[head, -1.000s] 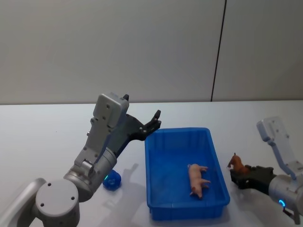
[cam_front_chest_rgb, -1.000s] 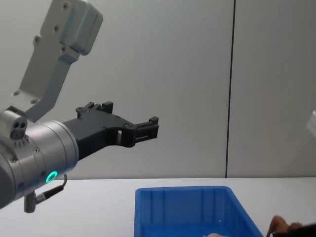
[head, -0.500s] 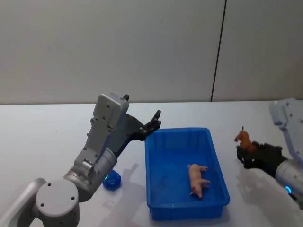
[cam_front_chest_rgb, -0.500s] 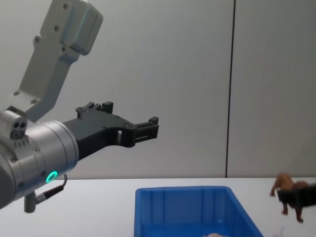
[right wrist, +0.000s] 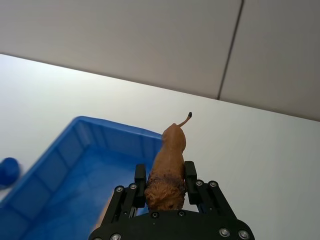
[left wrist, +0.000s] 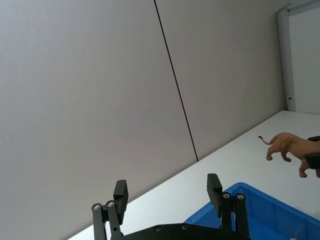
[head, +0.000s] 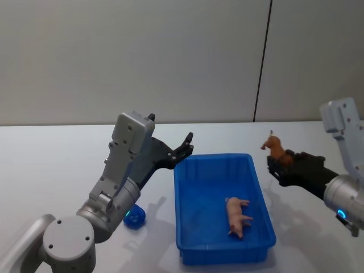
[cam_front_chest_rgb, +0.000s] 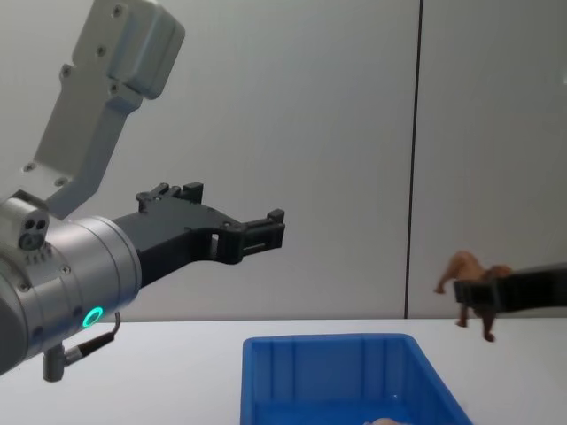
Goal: Pick up the two dolls from the table and place them into the box.
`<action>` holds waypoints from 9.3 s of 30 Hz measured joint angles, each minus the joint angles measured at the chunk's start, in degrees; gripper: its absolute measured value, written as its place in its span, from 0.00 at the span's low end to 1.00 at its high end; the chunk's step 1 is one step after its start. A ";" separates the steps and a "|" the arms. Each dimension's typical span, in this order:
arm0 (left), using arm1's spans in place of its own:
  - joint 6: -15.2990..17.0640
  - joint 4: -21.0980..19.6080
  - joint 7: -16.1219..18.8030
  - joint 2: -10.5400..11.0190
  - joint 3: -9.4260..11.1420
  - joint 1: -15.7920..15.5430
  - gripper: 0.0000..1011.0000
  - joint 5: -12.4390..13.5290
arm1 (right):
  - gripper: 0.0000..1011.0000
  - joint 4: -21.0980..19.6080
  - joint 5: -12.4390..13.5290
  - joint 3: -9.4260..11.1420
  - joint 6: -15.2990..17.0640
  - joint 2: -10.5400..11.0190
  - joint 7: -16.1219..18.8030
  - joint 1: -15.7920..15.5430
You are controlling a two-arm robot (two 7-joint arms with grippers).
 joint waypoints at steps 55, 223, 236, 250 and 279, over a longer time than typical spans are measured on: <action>0.00 0.00 0.00 0.00 0.00 0.00 0.99 0.00 | 0.99 2.91 9.66 -0.07 7.23 -1.90 8.51 4.09; 32.90 1.25 -2.33 3.02 -4.97 -0.02 0.21 -10.41 | 0.99 -3.55 20.37 12.54 -13.75 5.44 -18.51 -10.87; 26.79 -1.26 -4.74 2.76 -6.51 -2.25 0.18 -10.65 | 0.99 -3.55 20.37 12.55 -13.76 5.44 -18.52 -10.87; 23.73 -0.42 -14.01 1.10 -6.92 -5.77 0.18 -13.70 | 0.99 -3.55 20.38 12.54 -13.76 5.44 -18.52 -10.87; 31.73 7.46 -31.09 -1.05 -4.17 -9.96 0.31 -14.76 | 0.99 -3.55 20.37 12.54 -13.76 5.44 -18.52 -10.87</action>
